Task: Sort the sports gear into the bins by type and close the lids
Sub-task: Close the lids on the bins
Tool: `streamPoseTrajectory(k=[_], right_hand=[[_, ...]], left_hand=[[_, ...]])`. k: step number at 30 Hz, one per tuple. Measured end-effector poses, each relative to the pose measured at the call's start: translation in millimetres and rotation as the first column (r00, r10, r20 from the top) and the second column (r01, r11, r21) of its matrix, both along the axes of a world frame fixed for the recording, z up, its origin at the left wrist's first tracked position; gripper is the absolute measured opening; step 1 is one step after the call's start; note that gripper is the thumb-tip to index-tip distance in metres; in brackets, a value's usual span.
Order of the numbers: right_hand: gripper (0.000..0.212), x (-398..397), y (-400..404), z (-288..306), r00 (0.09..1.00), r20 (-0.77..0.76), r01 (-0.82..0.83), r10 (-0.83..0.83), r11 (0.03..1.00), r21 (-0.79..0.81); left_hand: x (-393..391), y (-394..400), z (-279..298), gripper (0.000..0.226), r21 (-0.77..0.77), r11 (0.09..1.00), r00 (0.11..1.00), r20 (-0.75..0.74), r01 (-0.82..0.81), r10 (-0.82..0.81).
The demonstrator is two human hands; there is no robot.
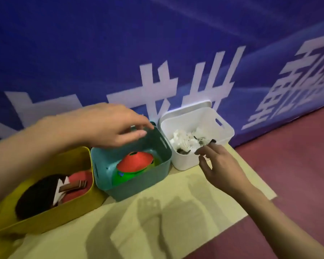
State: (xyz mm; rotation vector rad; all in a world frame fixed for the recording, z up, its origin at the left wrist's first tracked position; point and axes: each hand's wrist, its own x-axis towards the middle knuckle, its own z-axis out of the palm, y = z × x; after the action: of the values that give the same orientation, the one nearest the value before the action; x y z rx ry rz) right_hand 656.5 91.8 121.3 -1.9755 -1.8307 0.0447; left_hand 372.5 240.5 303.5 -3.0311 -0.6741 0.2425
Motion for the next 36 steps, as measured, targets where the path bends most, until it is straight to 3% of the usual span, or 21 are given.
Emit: streamPoseTrajectory(k=[4, 11, 15, 24, 32, 36], right_hand=[[0.026, 55.4, 25.1, 42.7, 1.0, 0.017, -0.025, 0.025, 0.999, 0.037], [0.04, 159.2, 112.4, 59.3, 0.976, 0.11, -0.191, 0.188, 0.981, 0.017], [0.047, 195.0, 163.0, 38.9, 0.959, 0.107, -0.258, 0.264, 0.964, -0.066], [0.061, 213.1, 251.4, -6.2, 0.906, 0.155, -0.324, 0.395, 0.88, -0.348], [0.062, 221.7, 309.4, -40.7, 0.878, 0.217, -0.284, 0.426, 0.829, -0.482], [0.057, 230.3, 332.9, -64.9, 0.864, 0.255, -0.285, 0.434, 0.839, -0.463]], left_hand=[[16.9, 18.7, 51.9, 0.04, -0.029, 0.991, 0.983, 0.132, -0.127, 0.13], [80.9, 13.9, 25.4, 0.039, -0.039, 0.936, 0.929, 0.109, -0.351, 0.353], [135.0, 18.8, -7.5, 0.041, -0.128, 0.87, 0.85, 0.187, -0.476, 0.493], [175.6, 41.1, -66.3, 0.052, -0.243, 0.655, 0.641, 0.143, -0.715, 0.754], [187.3, 62.1, -102.1, 0.053, -0.294, 0.543, 0.532, 0.122, -0.787, 0.838], [187.7, 73.1, -112.7, 0.056, -0.295, 0.529, 0.533, 0.074, -0.796, 0.843]])
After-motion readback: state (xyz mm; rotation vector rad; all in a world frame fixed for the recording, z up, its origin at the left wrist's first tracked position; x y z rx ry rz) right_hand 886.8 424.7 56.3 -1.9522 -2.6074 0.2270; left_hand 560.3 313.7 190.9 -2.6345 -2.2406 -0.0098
